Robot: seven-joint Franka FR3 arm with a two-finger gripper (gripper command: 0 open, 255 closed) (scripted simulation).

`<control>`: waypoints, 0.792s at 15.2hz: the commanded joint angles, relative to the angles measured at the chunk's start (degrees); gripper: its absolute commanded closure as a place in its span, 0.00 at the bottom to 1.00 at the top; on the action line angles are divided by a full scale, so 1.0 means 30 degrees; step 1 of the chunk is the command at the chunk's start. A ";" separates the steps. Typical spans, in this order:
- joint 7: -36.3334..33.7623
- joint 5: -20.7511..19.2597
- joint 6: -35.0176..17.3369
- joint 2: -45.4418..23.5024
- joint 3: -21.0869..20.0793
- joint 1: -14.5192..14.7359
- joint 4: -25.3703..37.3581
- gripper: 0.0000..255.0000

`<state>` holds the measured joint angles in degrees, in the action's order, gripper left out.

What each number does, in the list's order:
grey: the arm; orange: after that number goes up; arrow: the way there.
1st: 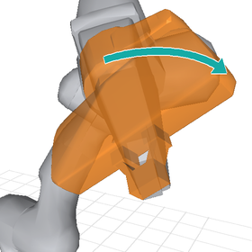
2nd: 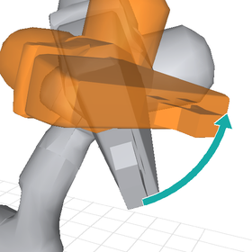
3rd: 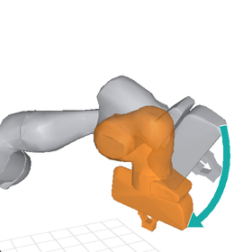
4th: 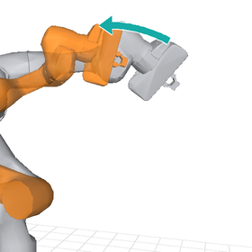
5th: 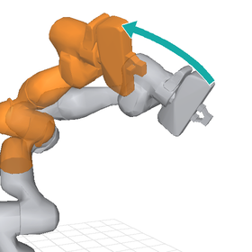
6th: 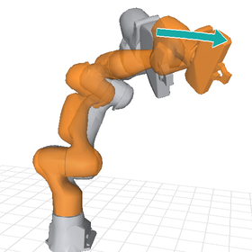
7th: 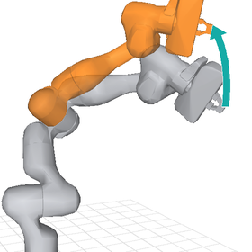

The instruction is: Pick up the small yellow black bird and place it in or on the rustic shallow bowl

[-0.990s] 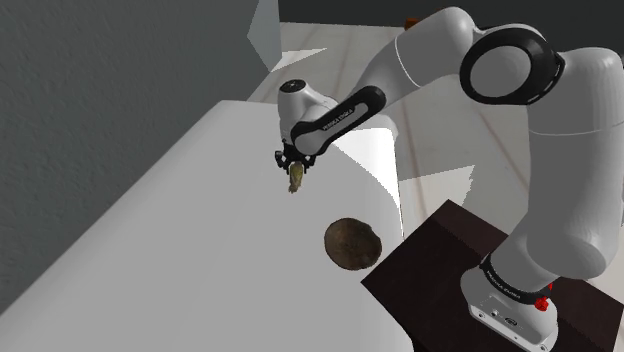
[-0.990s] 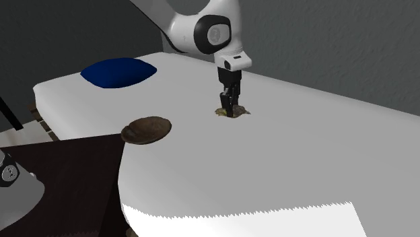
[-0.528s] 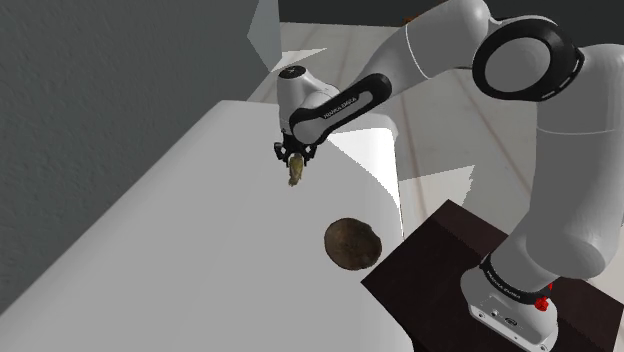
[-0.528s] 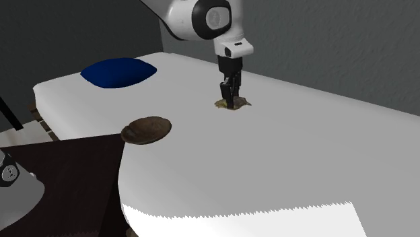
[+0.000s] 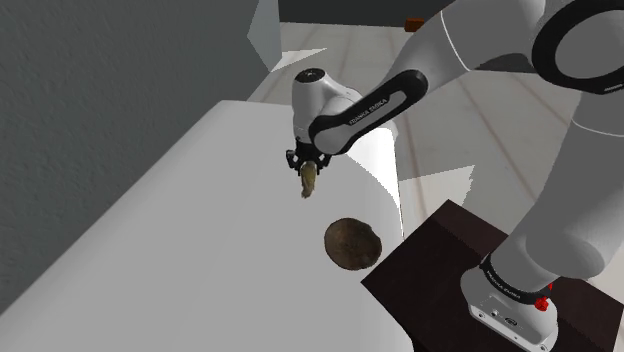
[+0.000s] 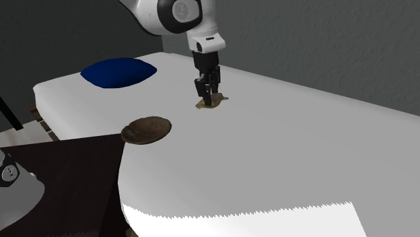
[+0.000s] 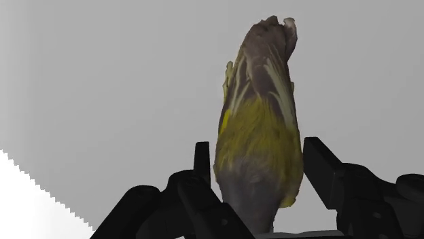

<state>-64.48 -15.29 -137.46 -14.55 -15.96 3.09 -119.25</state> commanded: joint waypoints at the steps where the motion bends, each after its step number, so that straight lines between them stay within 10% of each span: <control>1: -0.0266 0.0267 -0.0547 0.1344 -0.0227 0.0032 -0.1855 1.00; 12: -0.0744 0.3321 -0.1856 0.8573 -0.1481 0.1357 -1.0079 1.00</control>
<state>-66.88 -6.70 -142.67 8.56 -20.17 6.50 -146.67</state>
